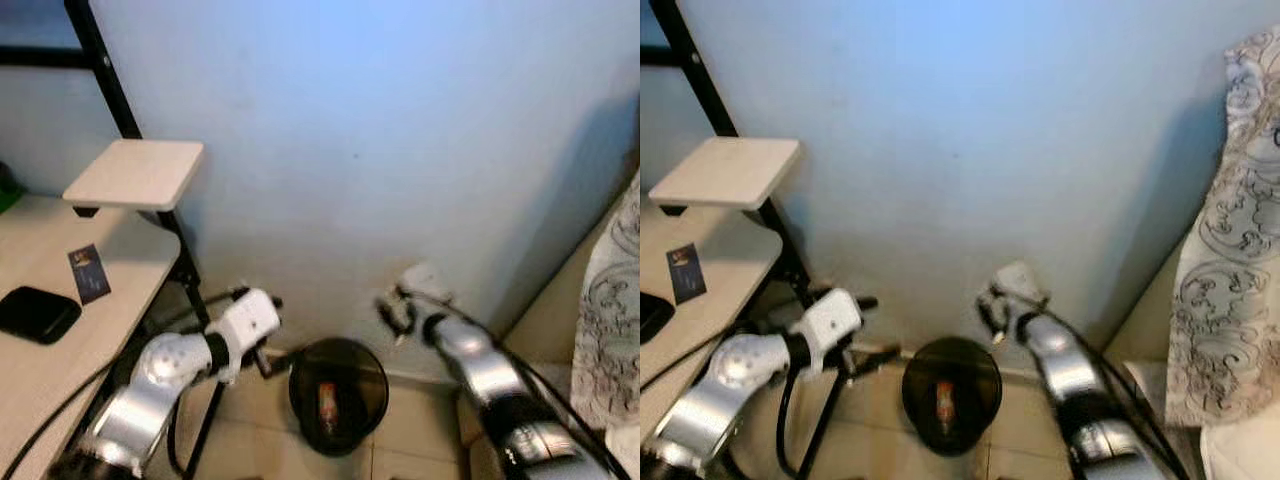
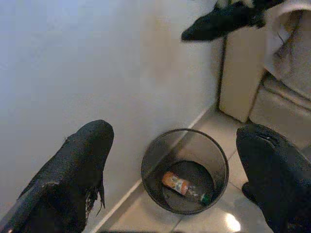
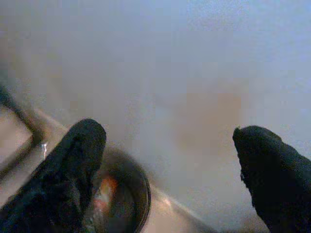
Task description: Clean up the room
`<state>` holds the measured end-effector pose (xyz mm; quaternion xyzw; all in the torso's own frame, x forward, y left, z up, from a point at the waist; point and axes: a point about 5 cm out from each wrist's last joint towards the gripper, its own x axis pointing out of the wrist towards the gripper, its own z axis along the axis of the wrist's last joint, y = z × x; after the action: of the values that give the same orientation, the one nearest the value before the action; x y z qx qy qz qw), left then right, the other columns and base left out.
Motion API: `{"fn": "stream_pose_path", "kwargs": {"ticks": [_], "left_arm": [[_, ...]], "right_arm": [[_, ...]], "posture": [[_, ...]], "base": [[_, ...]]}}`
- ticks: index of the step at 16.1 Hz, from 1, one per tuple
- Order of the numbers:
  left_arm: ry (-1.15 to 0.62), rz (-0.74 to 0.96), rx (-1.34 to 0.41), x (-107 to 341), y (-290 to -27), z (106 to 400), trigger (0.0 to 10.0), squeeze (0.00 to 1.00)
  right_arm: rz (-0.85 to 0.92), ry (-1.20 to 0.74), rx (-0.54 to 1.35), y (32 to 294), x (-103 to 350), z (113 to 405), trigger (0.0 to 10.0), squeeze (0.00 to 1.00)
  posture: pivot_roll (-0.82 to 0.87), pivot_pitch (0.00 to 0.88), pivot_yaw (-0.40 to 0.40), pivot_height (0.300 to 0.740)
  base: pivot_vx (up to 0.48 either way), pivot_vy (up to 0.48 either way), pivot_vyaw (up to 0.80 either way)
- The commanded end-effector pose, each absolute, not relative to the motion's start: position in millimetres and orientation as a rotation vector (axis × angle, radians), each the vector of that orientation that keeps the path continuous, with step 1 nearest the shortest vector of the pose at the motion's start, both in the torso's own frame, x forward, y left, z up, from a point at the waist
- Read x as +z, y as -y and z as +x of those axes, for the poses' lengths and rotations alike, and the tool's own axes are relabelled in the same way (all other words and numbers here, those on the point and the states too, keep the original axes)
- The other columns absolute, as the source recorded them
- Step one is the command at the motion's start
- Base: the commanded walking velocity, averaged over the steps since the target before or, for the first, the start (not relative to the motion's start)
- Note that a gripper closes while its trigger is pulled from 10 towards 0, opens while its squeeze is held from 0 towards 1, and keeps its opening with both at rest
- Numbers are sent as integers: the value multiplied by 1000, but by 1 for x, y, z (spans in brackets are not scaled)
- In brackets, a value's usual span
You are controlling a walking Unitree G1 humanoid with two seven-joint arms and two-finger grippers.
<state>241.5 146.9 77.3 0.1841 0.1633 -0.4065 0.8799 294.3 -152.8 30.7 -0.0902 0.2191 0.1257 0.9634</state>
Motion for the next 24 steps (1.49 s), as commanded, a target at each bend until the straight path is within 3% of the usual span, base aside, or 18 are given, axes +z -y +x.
{"fn": "stream_pose_path", "kwargs": {"ticks": [1,3,4,5,10,17,24], "left_arm": [[-327,353,-770,82,-150,241,10000,0],[-318,329,-709,84,-151,239,10000,0],[-225,265,-521,95,-155,245,10000,0],[-195,256,-445,100,-155,246,10000,0],[-173,238,-292,108,-157,243,10000,0],[-222,194,-61,99,-183,225,10000,0],[-203,211,-60,107,-185,227,10000,0]], "right_arm": [[-123,-398,180,161,42,290,10000,1000],[-87,-356,108,170,52,284,10000,1000],[33,-258,-112,183,80,277,10000,1000],[12,-226,-159,187,87,272,10000,1000],[17,-232,-185,181,93,252,10000,1000],[-78,-283,-183,185,91,231,10000,1000],[-46,-282,-181,176,92,236,10000,1000]], "posture": [[31,0,48,740],[31,0,48,740],[0,0,71,740],[-7,0,79,740],[13,0,51,740],[44,0,7,740],[68,0,0,740]], "base": [[0,0,-706],[0,0,-722],[0,0,-781],[0,0,-781],[0,0,-793],[0,0,-800],[0,0,-800]]}}
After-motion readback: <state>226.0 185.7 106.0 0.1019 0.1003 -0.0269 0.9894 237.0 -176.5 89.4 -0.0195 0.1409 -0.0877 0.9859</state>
